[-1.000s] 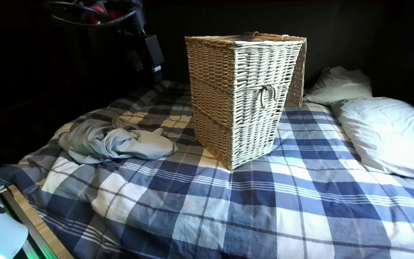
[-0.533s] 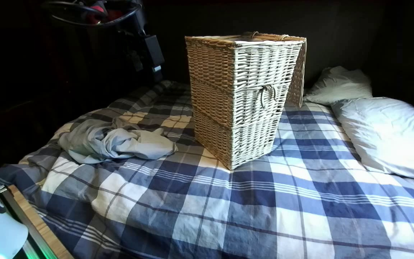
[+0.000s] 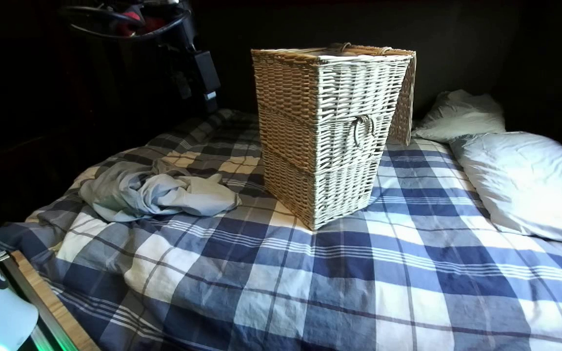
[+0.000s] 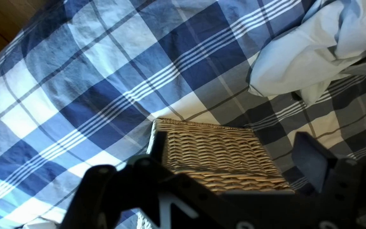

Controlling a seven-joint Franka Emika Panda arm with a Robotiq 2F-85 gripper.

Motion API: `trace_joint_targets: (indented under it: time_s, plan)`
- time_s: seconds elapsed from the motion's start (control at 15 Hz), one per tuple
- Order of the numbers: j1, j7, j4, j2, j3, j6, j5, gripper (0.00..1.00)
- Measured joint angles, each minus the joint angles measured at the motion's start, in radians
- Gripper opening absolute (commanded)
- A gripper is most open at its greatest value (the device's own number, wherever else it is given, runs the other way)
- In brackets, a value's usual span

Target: Put one grey cloth in the laundry basket

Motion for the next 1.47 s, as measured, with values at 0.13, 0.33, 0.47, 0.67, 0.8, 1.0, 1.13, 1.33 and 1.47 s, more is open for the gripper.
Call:
trace_joint_targets:
  time_s: [0.13, 0.33, 0.47, 0.67, 0.8, 1.0, 1.13, 1.33, 1.47]
  plan:
    - [0.003, 0.016, -0.031, -0.005, 0.028, -0.008, 0.01, 1.0]
    - [0.009, 0.095, -0.103, -0.03, 0.099, -0.031, 0.029, 1.0]
    - [0.026, 0.156, -0.16, -0.055, 0.151, -0.039, 0.072, 1.0]
    - [0.104, 0.175, -0.245, -0.101, 0.21, -0.013, 0.165, 1.0]
    - [0.185, 0.154, -0.268, -0.118, 0.246, 0.021, 0.203, 1.0]
    - [0.32, 0.143, -0.26, -0.107, 0.314, 0.092, 0.248, 1.0]
    - [0.405, 0.133, -0.259, -0.092, 0.346, 0.136, 0.283, 1.0]
    - [0.431, 0.124, -0.257, -0.082, 0.348, 0.141, 0.287, 1.0]
    - [0.429, 0.115, -0.257, -0.081, 0.344, 0.141, 0.288, 1.0]
